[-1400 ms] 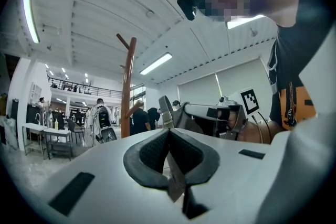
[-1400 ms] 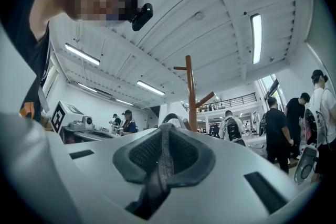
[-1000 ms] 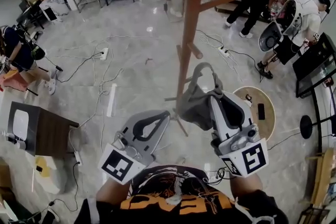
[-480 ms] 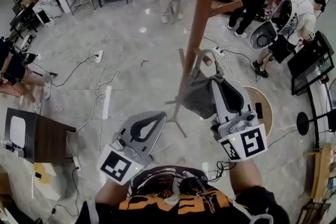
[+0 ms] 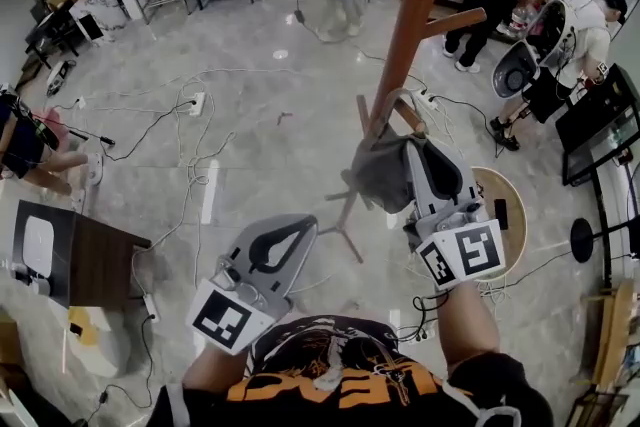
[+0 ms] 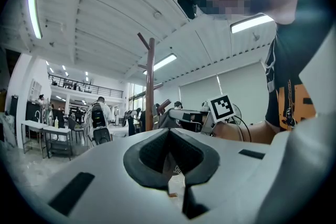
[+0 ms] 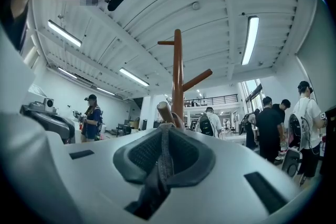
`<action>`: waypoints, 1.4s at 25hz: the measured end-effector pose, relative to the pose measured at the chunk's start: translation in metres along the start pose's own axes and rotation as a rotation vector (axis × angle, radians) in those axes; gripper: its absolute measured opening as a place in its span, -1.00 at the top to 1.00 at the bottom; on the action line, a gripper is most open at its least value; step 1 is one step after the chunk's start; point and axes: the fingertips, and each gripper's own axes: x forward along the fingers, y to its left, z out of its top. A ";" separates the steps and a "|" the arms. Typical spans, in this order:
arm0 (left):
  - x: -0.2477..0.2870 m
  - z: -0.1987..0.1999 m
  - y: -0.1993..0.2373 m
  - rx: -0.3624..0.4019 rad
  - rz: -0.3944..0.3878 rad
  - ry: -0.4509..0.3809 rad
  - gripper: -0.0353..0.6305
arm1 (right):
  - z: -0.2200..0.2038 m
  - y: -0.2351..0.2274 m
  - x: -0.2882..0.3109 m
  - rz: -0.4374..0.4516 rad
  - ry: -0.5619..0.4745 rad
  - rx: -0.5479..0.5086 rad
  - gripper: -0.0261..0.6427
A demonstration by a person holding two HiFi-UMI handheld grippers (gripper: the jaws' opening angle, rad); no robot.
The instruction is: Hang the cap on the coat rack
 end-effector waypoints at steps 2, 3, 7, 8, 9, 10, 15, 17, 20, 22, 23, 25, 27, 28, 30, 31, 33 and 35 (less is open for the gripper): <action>-0.001 0.000 0.002 0.001 0.003 0.004 0.82 | -0.004 0.000 0.003 0.000 0.008 0.002 0.77; 0.000 0.000 0.002 0.002 0.004 0.005 0.82 | -0.006 -0.001 0.005 -0.001 0.011 0.002 0.77; 0.002 -0.001 0.001 0.006 0.004 0.011 0.82 | -0.018 -0.007 0.007 -0.006 0.028 0.004 0.77; 0.002 -0.001 0.000 0.005 0.005 0.012 0.82 | -0.021 -0.007 0.007 -0.007 0.031 0.004 0.77; 0.001 -0.002 0.000 0.003 0.006 0.013 0.82 | -0.023 -0.006 0.007 -0.007 0.033 0.002 0.77; -0.001 -0.002 0.000 0.002 0.007 0.015 0.82 | -0.024 -0.005 0.007 -0.008 0.032 0.000 0.77; -0.008 -0.001 0.000 0.008 0.010 0.014 0.82 | -0.027 -0.001 0.010 -0.011 0.028 -0.016 0.76; -0.009 -0.002 0.000 0.009 0.012 0.016 0.82 | -0.028 -0.002 0.011 -0.018 0.023 -0.023 0.76; -0.010 -0.004 0.000 0.006 0.016 0.019 0.82 | -0.029 -0.003 0.011 -0.021 0.012 -0.033 0.74; -0.012 -0.004 0.001 0.006 0.017 0.021 0.82 | -0.029 0.000 0.012 -0.009 0.005 -0.038 0.71; -0.013 -0.004 0.001 0.006 0.016 0.020 0.82 | -0.028 0.003 0.012 0.000 0.003 -0.041 0.67; -0.014 -0.004 0.000 0.005 0.013 0.016 0.82 | -0.028 0.008 0.011 0.017 0.009 -0.052 0.49; -0.014 -0.004 -0.001 0.003 0.010 0.016 0.82 | -0.028 0.012 0.011 0.025 0.020 -0.070 0.38; -0.014 -0.004 -0.001 0.002 0.007 0.016 0.82 | -0.028 0.013 0.011 0.024 0.025 -0.078 0.35; -0.013 -0.004 -0.002 0.002 -0.001 0.012 0.82 | -0.028 0.014 0.009 0.014 0.033 -0.092 0.33; -0.012 -0.004 -0.003 0.001 -0.005 0.010 0.82 | -0.028 0.013 0.006 0.006 0.036 -0.097 0.31; -0.013 -0.004 -0.005 -0.001 -0.012 0.009 0.82 | -0.026 0.012 0.001 -0.009 0.040 -0.108 0.30; -0.013 -0.003 -0.008 -0.003 -0.019 0.006 0.82 | -0.022 0.011 -0.004 -0.021 0.039 -0.116 0.30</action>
